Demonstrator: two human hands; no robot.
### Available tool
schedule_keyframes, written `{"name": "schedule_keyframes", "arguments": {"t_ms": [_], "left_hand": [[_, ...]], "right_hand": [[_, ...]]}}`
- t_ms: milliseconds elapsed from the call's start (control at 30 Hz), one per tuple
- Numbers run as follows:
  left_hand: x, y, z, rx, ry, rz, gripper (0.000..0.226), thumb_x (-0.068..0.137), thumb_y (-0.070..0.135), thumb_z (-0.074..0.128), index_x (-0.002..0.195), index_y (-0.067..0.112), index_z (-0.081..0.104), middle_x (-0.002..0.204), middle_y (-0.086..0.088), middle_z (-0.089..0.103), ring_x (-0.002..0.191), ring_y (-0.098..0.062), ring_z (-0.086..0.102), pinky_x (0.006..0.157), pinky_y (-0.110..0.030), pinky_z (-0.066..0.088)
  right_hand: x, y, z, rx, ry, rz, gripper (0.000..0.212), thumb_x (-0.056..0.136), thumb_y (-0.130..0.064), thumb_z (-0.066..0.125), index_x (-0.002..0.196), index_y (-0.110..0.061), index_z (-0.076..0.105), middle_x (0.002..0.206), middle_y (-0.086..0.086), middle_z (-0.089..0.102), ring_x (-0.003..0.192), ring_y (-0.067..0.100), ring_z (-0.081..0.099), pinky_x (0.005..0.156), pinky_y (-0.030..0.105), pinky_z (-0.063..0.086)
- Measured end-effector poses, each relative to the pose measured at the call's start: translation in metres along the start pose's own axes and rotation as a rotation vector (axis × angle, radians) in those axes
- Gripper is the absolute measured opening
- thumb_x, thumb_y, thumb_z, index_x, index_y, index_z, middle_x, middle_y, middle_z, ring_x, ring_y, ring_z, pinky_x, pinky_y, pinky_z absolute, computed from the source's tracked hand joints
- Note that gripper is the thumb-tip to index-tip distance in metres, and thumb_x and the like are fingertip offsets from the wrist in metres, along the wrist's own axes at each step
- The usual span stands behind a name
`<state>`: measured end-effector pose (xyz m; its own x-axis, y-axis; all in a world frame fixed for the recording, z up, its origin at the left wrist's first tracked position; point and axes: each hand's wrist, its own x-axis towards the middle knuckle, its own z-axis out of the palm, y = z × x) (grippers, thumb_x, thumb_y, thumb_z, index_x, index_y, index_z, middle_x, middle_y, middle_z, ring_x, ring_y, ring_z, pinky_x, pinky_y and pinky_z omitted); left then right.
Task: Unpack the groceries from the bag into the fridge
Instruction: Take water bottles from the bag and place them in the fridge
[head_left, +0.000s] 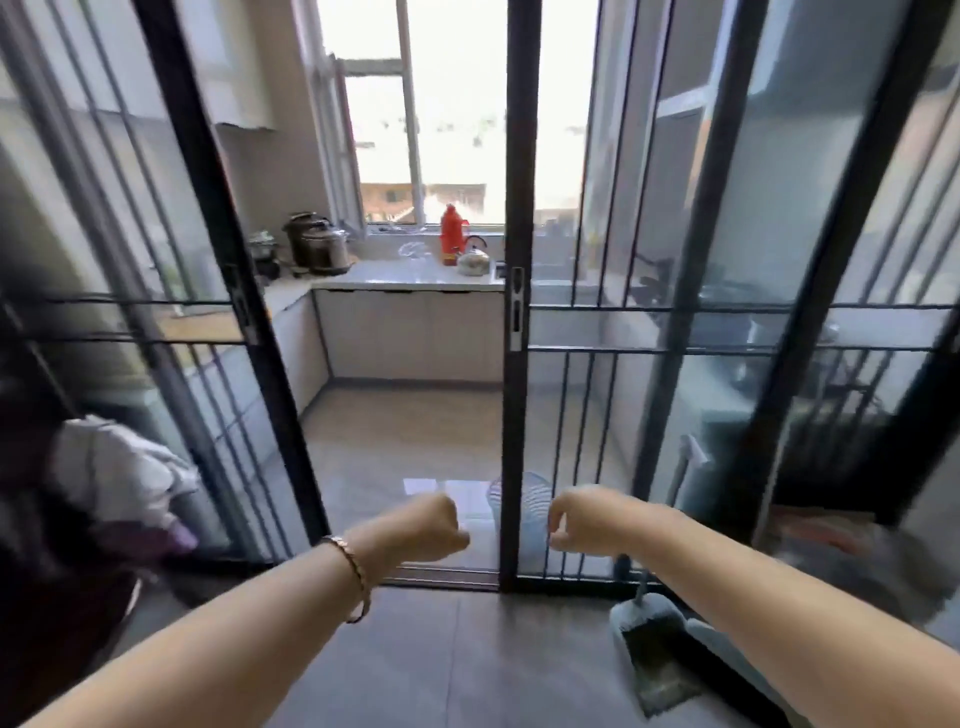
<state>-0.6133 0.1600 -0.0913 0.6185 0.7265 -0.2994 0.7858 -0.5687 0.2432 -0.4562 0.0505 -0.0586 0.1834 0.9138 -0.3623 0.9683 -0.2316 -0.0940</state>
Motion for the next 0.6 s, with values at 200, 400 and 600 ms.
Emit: {"name": "schedule_keyframes", "arguments": {"t_ms": [200, 400, 600], "left_hand": [[-0.136, -0.22, -0.007, -0.159, 0.078, -0.389, 0.027, 0.084, 0.036, 0.052, 0.072, 0.011, 0.055, 0.103, -0.013, 0.067, 0.099, -0.029, 0.063, 0.071, -0.027, 0.046], [-0.306, -0.401, 0.011, -0.335, 0.166, -0.746, 0.016, 0.082, 0.033, 0.052, 0.077, 0.021, 0.06, 0.089, -0.001, 0.065, 0.088, -0.022, 0.063, 0.066, -0.024, 0.042], [-0.443, -0.522, 0.046, -0.44, 0.216, -1.064, 0.022, 0.085, 0.03, 0.051, 0.079, 0.014, 0.065, 0.087, -0.005, 0.066, 0.086, -0.027, 0.064, 0.066, -0.027, 0.045]], "right_hand": [[0.063, -0.246, 0.013, -0.136, -0.021, -0.362, 0.032, 0.093, -0.023, 0.049, 0.118, -0.008, 0.062, 0.12, 0.012, 0.062, 0.112, 0.029, 0.057, 0.089, 0.028, 0.046], [0.075, -0.492, 0.051, -0.216, -0.129, -0.641, 0.03, 0.092, -0.023, 0.05, 0.117, -0.01, 0.061, 0.12, 0.01, 0.061, 0.112, 0.027, 0.057, 0.089, 0.028, 0.044], [0.057, -0.675, 0.087, -0.369, -0.194, -0.911, 0.032, 0.094, -0.021, 0.048, 0.119, -0.004, 0.059, 0.123, 0.011, 0.06, 0.113, 0.028, 0.056, 0.095, 0.035, 0.044]]}}
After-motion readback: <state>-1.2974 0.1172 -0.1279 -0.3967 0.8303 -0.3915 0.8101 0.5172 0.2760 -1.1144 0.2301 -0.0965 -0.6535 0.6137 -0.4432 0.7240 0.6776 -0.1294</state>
